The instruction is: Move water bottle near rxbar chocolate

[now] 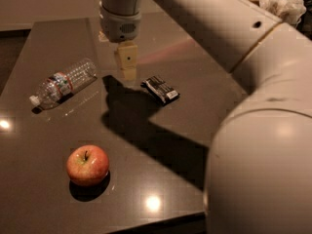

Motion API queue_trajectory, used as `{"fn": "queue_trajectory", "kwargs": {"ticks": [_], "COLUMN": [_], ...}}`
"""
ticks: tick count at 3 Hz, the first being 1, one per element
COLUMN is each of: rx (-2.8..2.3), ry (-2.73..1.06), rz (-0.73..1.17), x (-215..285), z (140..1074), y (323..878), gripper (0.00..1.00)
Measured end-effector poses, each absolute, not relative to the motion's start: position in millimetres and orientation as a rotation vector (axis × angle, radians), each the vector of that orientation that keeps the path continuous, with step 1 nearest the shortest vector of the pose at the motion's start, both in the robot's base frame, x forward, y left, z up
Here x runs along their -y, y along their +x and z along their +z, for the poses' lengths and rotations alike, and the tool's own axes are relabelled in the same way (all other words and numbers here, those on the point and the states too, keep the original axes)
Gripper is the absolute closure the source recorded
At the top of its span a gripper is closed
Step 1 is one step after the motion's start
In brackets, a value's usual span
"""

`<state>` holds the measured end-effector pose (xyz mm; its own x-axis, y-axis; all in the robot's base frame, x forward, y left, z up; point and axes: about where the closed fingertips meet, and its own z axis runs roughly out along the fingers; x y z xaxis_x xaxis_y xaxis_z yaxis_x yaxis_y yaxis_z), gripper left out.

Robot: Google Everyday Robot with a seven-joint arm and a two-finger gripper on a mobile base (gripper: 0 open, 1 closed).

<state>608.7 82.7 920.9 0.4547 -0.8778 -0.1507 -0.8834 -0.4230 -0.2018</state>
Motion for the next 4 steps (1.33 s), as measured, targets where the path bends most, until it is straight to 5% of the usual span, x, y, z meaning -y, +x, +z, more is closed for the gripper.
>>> {"fn": "queue_trajectory", "kwargs": {"ticks": [4], "rx": [-1.350], "ry": [-2.582], "rz": [0.071], "x": [-211], "z": [882], "y": [636], "gripper": [0.00]}}
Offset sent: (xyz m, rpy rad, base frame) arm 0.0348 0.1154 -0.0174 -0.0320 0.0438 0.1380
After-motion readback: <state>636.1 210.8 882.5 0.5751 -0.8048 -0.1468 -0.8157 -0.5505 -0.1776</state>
